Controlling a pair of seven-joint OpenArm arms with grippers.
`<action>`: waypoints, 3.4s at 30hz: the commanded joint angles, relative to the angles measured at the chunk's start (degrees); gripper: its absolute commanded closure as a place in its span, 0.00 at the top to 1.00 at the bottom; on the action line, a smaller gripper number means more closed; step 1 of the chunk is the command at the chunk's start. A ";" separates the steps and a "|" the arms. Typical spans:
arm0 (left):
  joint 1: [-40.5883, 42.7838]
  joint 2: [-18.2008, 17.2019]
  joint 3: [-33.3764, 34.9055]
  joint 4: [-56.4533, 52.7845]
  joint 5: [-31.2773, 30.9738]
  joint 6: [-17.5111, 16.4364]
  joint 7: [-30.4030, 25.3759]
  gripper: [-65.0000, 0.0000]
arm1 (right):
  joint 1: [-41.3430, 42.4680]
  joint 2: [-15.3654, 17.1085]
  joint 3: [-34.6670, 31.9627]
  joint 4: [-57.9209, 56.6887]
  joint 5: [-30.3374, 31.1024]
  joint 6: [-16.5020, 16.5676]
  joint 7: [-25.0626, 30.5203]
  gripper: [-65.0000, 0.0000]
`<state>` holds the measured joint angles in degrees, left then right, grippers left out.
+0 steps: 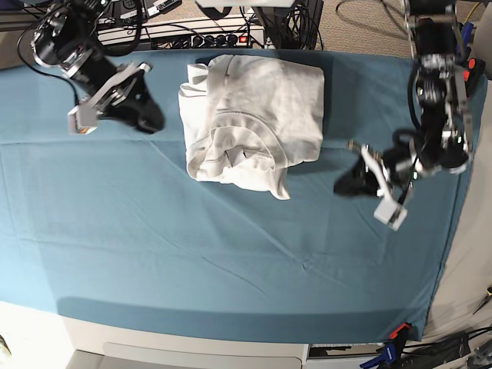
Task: Fold the T-shirt properly
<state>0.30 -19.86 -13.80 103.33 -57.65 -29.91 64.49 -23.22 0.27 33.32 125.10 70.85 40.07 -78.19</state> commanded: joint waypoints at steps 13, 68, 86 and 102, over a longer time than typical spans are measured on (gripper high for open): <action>5.22 5.03 5.66 2.34 -10.38 -4.26 0.85 0.00 | -5.84 -5.51 -19.08 1.49 -8.24 -0.07 4.35 0.00; -18.05 -1.77 6.60 -21.79 9.14 -1.38 -7.26 0.00 | -5.38 -1.38 -9.53 8.76 -16.24 -0.07 4.85 0.00; 13.88 -13.53 -22.99 -14.25 -20.28 -6.25 8.22 0.00 | -19.19 3.34 28.55 9.90 -11.37 -0.07 3.13 0.00; 45.33 -4.66 -25.53 -5.44 -27.35 -10.09 15.45 0.00 | -25.49 4.24 18.10 -0.39 -8.79 -0.07 2.56 0.00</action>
<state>44.95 -23.97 -38.92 97.19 -83.61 -39.72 79.94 -47.79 3.90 50.65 123.74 61.56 39.83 -75.96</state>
